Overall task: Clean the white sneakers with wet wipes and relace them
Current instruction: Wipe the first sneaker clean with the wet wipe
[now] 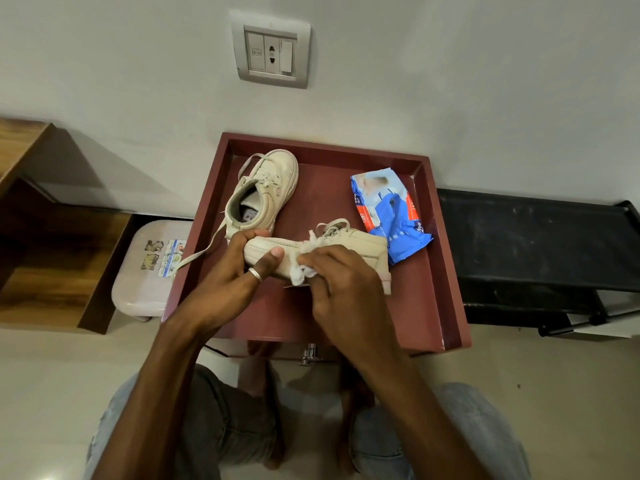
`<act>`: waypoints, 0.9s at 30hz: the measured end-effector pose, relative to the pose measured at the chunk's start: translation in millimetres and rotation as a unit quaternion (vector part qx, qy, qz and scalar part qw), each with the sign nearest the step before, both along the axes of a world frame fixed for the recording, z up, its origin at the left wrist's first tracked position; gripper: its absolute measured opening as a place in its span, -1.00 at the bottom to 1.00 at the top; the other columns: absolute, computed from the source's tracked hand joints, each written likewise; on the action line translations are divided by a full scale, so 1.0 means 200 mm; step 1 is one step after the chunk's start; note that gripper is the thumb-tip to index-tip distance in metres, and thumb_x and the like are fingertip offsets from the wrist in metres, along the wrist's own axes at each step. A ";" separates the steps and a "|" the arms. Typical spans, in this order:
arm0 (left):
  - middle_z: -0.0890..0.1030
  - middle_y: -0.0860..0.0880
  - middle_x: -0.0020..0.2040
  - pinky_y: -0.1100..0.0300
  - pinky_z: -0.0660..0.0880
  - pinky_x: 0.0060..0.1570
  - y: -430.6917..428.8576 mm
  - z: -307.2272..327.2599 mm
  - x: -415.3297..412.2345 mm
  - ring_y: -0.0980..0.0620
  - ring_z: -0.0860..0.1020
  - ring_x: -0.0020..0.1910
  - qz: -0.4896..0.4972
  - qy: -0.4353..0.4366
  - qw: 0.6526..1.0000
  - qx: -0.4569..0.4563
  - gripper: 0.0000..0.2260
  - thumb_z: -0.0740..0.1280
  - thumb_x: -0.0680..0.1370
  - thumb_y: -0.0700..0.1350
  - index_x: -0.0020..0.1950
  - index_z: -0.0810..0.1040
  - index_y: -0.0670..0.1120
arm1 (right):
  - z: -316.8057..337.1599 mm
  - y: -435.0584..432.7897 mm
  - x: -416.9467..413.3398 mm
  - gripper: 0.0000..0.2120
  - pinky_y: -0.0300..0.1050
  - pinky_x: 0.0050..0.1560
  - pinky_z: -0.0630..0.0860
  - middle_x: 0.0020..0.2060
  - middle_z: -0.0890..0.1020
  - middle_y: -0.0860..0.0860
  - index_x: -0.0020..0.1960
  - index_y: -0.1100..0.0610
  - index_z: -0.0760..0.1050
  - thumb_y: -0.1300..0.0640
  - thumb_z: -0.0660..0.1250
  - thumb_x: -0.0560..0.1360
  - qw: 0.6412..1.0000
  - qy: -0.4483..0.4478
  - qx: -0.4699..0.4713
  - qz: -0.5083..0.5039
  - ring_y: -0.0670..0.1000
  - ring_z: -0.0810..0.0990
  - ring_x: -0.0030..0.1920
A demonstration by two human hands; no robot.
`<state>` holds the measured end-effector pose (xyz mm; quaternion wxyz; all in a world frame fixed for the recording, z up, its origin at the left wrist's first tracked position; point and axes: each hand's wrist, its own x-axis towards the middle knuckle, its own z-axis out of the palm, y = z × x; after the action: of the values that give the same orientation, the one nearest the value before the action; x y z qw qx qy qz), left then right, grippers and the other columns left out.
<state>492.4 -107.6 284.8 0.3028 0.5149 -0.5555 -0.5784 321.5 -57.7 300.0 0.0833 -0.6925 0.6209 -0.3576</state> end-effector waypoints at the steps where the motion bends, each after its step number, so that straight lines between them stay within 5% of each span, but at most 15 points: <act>1: 0.59 0.12 0.26 -0.08 0.47 0.38 0.00 0.00 0.00 0.13 0.57 0.27 -0.002 0.002 1.000 0.002 -0.63 0.32 0.61 0.14 0.40 0.40 0.13 | 0.01 0.00 0.04 -0.69 -0.03 0.09 0.54 0.01 0.66 0.07 0.14 0.19 0.63 0.38 0.31 0.45 1.000 0.001 -0.001 0.017 0.07 0.60 0.04; 5: 0.58 0.10 0.32 -0.08 0.44 0.41 0.01 0.00 0.02 0.12 0.55 0.32 -0.012 0.009 1.000 0.007 -0.58 0.32 0.61 0.18 0.44 0.38 0.14 | 0.00 0.00 0.04 -0.62 -0.11 0.15 0.51 0.06 0.64 0.06 0.23 0.18 0.61 0.40 0.32 0.46 0.998 0.017 0.015 0.055 0.05 0.56 0.09; 11: 0.56 0.10 0.33 -0.07 0.43 0.43 -0.02 -0.01 0.04 0.09 0.53 0.34 -0.009 0.007 1.000 0.027 -0.47 0.36 0.49 0.27 0.42 0.39 0.17 | -0.06 0.02 -0.30 -0.71 -0.20 -0.10 0.52 -0.18 0.68 -0.03 -0.15 0.13 0.66 0.45 0.35 0.29 0.996 0.008 0.072 -0.044 -0.06 0.59 -0.16; 14: 0.57 0.08 0.31 -0.04 0.44 0.42 -0.01 -0.01 0.02 0.11 0.54 0.31 -0.008 0.009 1.000 0.028 -0.50 0.36 0.56 0.20 0.45 0.37 0.11 | -0.05 0.01 -0.23 -0.75 -0.01 -0.14 0.57 -0.16 0.64 -0.02 -0.16 0.08 0.61 0.40 0.39 0.31 0.994 -0.005 0.093 -0.059 -0.04 0.60 -0.15; 20: 0.59 0.07 0.28 -0.08 0.47 0.39 -0.02 -0.01 0.04 0.10 0.57 0.28 -0.016 -0.001 1.000 0.025 -0.47 0.39 0.50 0.26 0.43 0.39 0.15 | 0.01 0.00 0.00 -0.72 -0.10 0.04 0.53 -0.01 0.62 0.05 0.02 0.19 0.61 0.41 0.28 0.40 0.999 -0.020 0.021 0.025 0.05 0.59 0.02; 27: 0.57 0.09 0.30 -0.05 0.46 0.40 -0.02 0.00 0.04 0.13 0.55 0.30 -0.024 -0.006 0.999 0.020 -0.47 0.36 0.51 0.23 0.44 0.39 0.11 | -0.08 0.01 -0.40 -0.87 -0.24 -0.22 0.47 -0.21 0.62 0.00 -0.16 0.13 0.62 0.32 0.41 0.34 0.986 0.060 0.148 -0.055 -0.02 0.58 -0.23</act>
<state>499.9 -112.0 285.6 0.2752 0.5111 -0.5574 -0.5936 240.6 -56.5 284.4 0.1281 -0.6574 0.7082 -0.2234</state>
